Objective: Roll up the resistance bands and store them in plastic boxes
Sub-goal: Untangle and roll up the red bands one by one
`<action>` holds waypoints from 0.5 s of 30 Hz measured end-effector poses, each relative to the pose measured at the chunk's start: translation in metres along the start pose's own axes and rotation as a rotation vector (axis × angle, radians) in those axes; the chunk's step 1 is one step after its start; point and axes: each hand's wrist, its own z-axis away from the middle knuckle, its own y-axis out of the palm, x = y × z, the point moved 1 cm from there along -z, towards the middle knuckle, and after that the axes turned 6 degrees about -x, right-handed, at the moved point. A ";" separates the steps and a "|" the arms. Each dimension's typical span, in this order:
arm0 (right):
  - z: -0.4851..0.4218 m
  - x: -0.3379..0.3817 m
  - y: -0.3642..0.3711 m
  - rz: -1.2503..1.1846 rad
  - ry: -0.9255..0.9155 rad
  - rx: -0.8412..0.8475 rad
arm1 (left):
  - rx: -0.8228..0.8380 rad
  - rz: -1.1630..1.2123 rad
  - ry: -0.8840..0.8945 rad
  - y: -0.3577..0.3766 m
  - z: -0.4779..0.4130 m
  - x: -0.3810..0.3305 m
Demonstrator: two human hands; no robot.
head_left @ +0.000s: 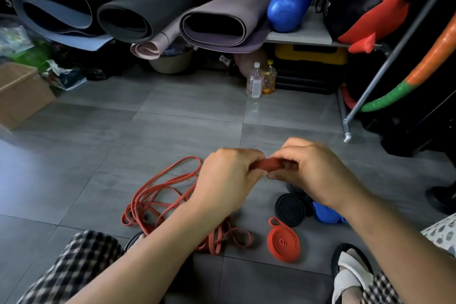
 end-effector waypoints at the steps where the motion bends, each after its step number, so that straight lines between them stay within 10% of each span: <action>1: 0.000 0.000 0.000 -0.019 -0.005 -0.023 | -0.021 0.081 -0.031 0.000 -0.001 -0.001; 6: -0.004 0.005 -0.001 -0.654 0.289 -0.139 | -0.082 0.845 -0.416 -0.002 -0.009 -0.001; 15: -0.005 0.015 0.010 -1.096 0.404 -0.286 | -0.229 1.109 -0.524 0.016 0.001 -0.013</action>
